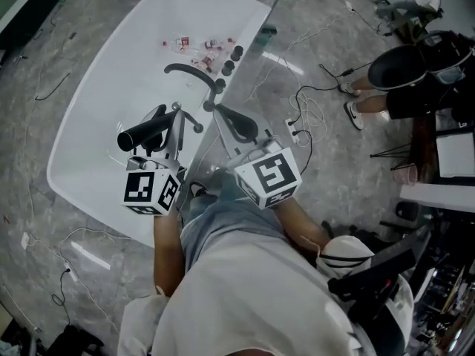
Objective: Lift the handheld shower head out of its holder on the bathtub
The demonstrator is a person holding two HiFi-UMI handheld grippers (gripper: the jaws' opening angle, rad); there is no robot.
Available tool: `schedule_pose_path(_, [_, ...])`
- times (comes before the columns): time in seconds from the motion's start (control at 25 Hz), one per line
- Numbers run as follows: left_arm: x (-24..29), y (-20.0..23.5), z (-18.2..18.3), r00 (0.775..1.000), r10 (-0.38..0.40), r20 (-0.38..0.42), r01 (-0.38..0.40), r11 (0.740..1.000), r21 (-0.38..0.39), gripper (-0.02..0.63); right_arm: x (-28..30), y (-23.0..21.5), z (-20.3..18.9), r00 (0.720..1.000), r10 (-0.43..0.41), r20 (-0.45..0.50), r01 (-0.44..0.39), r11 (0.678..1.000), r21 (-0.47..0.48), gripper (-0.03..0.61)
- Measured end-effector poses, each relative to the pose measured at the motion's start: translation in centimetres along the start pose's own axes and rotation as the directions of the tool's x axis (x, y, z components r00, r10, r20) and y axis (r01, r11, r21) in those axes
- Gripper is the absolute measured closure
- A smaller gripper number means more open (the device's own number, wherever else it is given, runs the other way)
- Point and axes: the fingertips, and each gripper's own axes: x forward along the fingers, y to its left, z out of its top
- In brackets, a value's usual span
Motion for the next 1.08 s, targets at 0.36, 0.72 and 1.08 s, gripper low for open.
schedule_pose_path(0.36, [-0.6, 0.0, 1.5, 1.0, -0.018, 0.006, 0.018, 1.0, -0.005, 0.468, 0.2, 0.7, 0.9, 1.0, -0.015, -0.012, 0.015, 1.0, -0.004, 0.561])
schedule_pose_path(0.72, [-1.3, 1.6, -0.1, 0.999, -0.034, 0.011, 0.034, 0.999, 0.0, 0.469, 1.5, 1.7, -1.3, 0.999, -0.031, -0.022, 0.031, 1.0, -0.002, 0.561])
schedule_pose_path(1.08, [0.3, 0.3, 1.9, 0.999, -0.044, -0.004, 0.044, 0.999, 0.003, 0.469, 1.4, -0.1, 0.3, 0.999, -0.032, -0.038, 0.033, 0.999, 0.013, 0.561])
